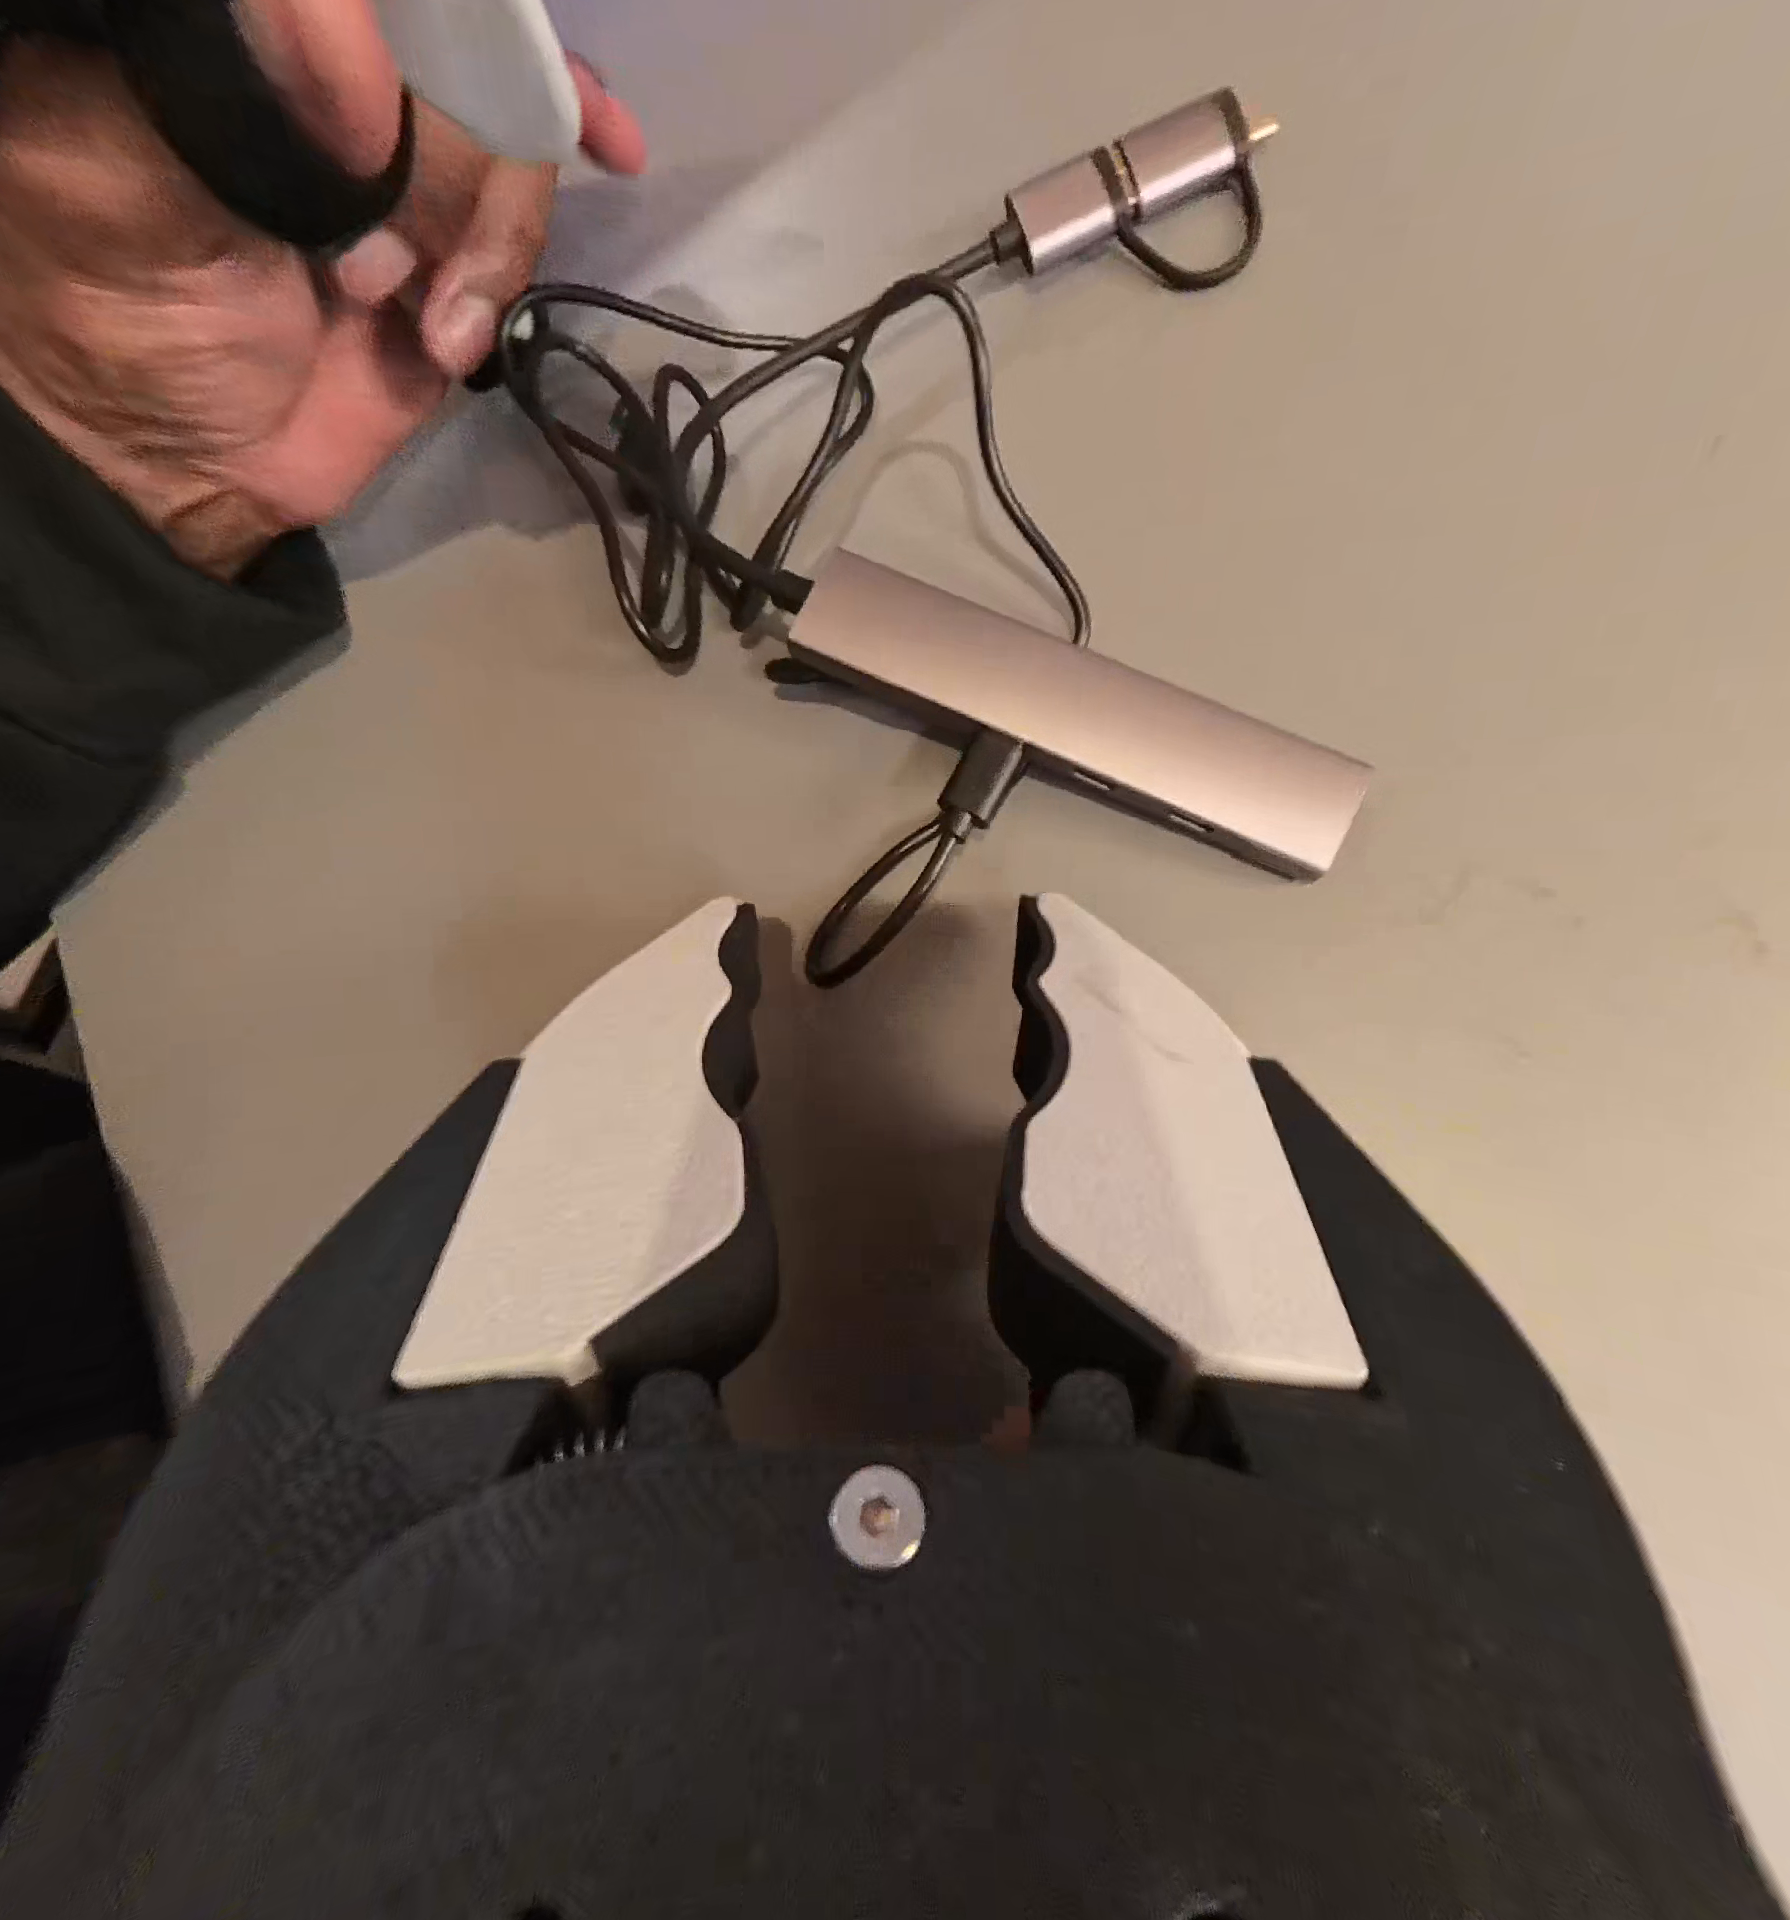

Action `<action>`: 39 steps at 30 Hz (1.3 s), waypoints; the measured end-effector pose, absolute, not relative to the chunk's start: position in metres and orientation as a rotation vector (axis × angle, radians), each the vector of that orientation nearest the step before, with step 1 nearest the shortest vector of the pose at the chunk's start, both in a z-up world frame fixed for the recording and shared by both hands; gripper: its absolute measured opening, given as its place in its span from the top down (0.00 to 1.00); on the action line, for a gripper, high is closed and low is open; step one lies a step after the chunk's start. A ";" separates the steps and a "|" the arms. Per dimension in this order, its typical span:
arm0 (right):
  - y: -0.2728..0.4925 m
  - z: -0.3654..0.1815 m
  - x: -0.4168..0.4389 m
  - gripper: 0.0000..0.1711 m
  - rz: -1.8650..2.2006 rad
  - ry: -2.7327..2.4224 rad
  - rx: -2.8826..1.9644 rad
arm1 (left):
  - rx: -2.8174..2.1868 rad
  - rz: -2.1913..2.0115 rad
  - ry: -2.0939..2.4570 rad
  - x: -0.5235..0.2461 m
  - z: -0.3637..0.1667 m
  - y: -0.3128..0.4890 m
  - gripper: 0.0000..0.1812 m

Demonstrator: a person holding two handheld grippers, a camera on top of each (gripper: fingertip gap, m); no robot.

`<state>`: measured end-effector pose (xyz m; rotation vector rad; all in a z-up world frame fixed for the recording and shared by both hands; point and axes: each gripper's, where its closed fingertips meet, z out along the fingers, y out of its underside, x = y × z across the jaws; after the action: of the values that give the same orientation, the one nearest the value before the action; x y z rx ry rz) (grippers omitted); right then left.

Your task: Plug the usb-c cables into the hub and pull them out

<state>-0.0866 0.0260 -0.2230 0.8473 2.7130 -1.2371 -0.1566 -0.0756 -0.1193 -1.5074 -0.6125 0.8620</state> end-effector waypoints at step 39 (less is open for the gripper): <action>0.057 -0.129 -0.086 0.99 -2.147 3.292 0.051 | -1.749 -0.345 -0.388 -0.072 -0.144 0.042 0.82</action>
<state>-0.0864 0.0569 -0.1289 0.0509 3.2919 -2.1473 -0.0725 0.0419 -0.1438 -1.7486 -0.3883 -0.3450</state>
